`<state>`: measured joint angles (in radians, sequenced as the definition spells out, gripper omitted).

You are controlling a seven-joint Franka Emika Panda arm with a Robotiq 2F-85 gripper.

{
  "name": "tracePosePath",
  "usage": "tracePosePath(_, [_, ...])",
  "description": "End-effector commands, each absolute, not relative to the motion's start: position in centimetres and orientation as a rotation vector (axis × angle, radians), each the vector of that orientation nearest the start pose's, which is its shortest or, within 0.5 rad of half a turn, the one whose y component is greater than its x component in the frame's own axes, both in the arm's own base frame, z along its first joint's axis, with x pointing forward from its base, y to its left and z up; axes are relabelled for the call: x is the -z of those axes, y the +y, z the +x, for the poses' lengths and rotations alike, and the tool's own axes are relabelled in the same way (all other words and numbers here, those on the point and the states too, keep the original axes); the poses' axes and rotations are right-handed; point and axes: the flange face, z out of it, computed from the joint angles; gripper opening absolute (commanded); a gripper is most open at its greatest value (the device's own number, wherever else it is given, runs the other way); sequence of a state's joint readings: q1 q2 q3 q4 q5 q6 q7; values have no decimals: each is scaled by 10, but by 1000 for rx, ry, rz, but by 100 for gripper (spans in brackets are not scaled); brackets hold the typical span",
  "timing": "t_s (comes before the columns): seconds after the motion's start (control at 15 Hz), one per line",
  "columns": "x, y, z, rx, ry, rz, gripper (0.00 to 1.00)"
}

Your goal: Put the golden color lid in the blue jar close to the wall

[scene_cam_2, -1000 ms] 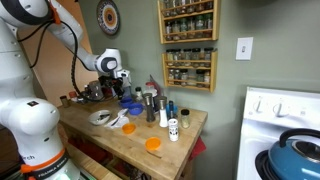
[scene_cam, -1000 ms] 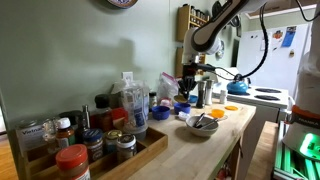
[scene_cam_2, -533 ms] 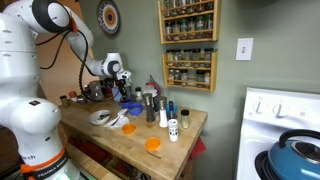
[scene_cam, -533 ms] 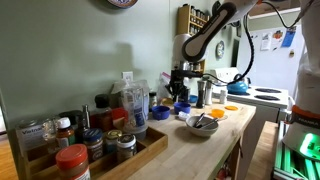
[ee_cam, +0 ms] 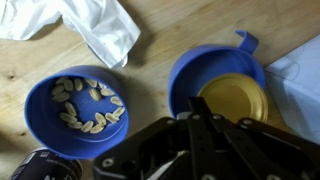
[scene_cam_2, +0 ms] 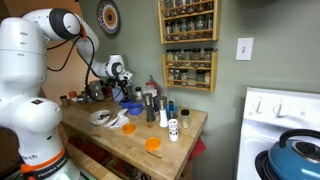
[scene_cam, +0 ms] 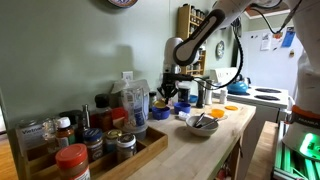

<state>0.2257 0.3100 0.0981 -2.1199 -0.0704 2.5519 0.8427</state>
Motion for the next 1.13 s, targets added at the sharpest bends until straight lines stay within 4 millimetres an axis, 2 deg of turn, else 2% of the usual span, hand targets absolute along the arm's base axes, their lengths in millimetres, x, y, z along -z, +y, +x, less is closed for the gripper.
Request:
tracePosePath(0.0, [-267,191,565,143,748,-3033,27])
tracePosePath(0.27, [-274,178,569,166,810,-3006,56])
tracePosePath(0.4, [-297,168,567,208,779,-2968,71])
tracePosePath(0.67, [-348,147,539,342,376,-3039,99])
tracePosePath(0.8, [-361,132,525,378,225,-3076,100])
tracePosePath(0.93, [-374,126,502,451,54,-3046,100])
tracePosePath(1.0, [-368,134,534,401,177,-3057,100])
tracePosePath(1.07, [-373,130,525,422,123,-3056,100])
